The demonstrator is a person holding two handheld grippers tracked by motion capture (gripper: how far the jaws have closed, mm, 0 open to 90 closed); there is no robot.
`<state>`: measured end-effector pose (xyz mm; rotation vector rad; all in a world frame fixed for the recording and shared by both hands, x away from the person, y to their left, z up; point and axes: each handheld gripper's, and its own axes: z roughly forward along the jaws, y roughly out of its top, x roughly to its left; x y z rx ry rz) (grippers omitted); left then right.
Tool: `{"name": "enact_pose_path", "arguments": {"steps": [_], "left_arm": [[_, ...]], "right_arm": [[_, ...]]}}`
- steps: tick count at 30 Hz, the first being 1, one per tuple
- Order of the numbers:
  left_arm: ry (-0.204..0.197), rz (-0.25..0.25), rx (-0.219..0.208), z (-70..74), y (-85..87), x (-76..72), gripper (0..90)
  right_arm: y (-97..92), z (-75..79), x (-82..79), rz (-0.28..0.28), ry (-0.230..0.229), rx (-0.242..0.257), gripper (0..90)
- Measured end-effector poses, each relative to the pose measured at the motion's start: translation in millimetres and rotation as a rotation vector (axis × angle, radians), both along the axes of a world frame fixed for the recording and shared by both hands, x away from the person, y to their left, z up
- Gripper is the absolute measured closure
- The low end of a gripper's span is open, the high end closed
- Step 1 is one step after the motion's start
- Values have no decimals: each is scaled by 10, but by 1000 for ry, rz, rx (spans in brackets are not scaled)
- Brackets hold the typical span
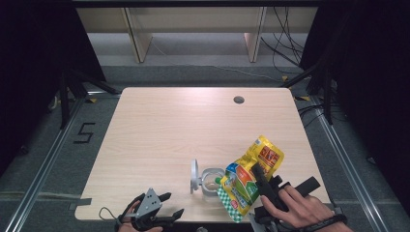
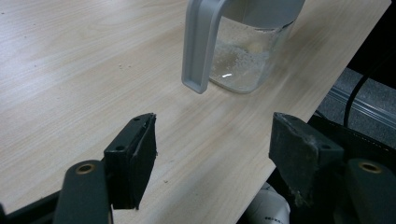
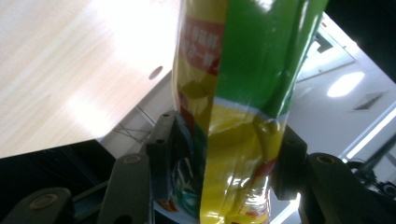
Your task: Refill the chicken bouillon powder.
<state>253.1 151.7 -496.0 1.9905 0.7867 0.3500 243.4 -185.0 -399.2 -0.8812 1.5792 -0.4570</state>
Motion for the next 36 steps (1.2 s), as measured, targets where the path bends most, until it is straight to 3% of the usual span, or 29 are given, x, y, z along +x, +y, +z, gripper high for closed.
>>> {"name": "enact_pose_path", "arguments": {"steps": [2, 5, 9, 12, 19, 20, 25, 27, 29, 32, 36], "left_arm": [[-1, -5, 11, 0, 8, 1, 315], [20, 12, -18, -5, -6, -9, 315], [20, 10, -7, -3, 0, -10, 315], [1, 0, -1, 0, -1, -1, 316], [13, 10, -11, -1, -5, -9, 315], [-1, -3, 1, 2, 3, 1, 315], [-2, -1, -1, 3, 1, -2, 315], [1, -1, 0, 1, 1, -3, 315], [0, 0, -1, 2, 0, 1, 315], [0, -2, 1, 1, -2, -4, 315], [-1, -1, 0, 2, 0, 1, 315]], "right_arm": [[1, 6, 2, 5, 4, 6, 542], [5, -1, 1, 3, 14, -4, 544], [-6, 6, 13, 6, 6, 2, 546], [-5, 13, 7, 11, 12, -9, 546], [-19, 4, 11, 16, 6, 13, 548], [-18, 3, 13, 14, 8, 15, 548], [-23, 1, 21, 7, 24, 23, 550], [-40, -13, 7, -6, 34, 64, 550], [-44, -18, -3, -14, 32, 75, 551], [-41, -3, -3, -5, 30, 57, 552], [-48, -6, -9, -19, 33, 75, 553]]}}
